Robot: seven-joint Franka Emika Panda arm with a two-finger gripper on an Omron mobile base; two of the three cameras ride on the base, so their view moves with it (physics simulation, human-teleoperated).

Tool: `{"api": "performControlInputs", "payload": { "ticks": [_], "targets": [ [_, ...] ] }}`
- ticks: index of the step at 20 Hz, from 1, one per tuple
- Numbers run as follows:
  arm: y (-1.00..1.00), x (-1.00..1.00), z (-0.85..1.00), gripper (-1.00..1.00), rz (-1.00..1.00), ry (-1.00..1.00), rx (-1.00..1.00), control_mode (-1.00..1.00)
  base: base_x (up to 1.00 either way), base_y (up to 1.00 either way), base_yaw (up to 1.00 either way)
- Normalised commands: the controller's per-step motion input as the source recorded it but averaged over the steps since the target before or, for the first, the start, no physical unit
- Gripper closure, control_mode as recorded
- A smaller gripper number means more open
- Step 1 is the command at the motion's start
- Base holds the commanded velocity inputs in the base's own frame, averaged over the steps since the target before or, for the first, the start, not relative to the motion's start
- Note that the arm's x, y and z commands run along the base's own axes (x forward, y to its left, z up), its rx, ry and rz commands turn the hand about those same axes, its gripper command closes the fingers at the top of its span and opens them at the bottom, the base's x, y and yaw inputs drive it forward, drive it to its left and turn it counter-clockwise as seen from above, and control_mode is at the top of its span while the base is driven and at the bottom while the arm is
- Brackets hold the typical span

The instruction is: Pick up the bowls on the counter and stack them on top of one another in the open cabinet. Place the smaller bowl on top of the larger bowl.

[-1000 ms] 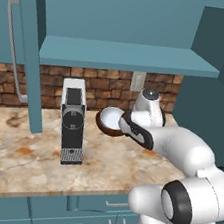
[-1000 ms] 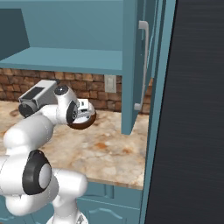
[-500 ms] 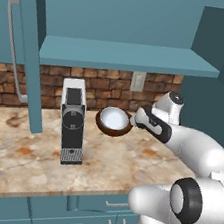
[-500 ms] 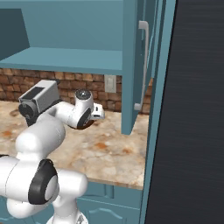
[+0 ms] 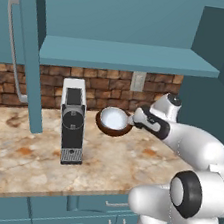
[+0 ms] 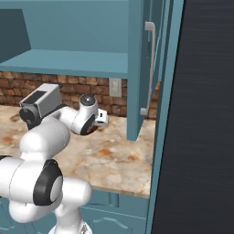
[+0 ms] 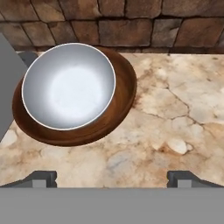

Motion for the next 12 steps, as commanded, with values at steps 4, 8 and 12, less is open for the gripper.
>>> {"api": "performControlInputs", "payload": {
  "ticks": [4, 8, 12],
  "targets": [
    [0.01, 0.06, -0.11, -1.0, -0.03, 0.01, 0.07, -1.0, 0.0, 0.0, 0.0],
    [0.13, 0.22, -0.1, -1.0, -0.08, 0.0, 0.08, -1.0, 0.0, 0.0, 0.0],
    [0.19, 0.29, -0.13, -1.0, -0.1, 0.02, 0.09, -1.0, 0.0, 0.0, 0.0]
  ]
}}
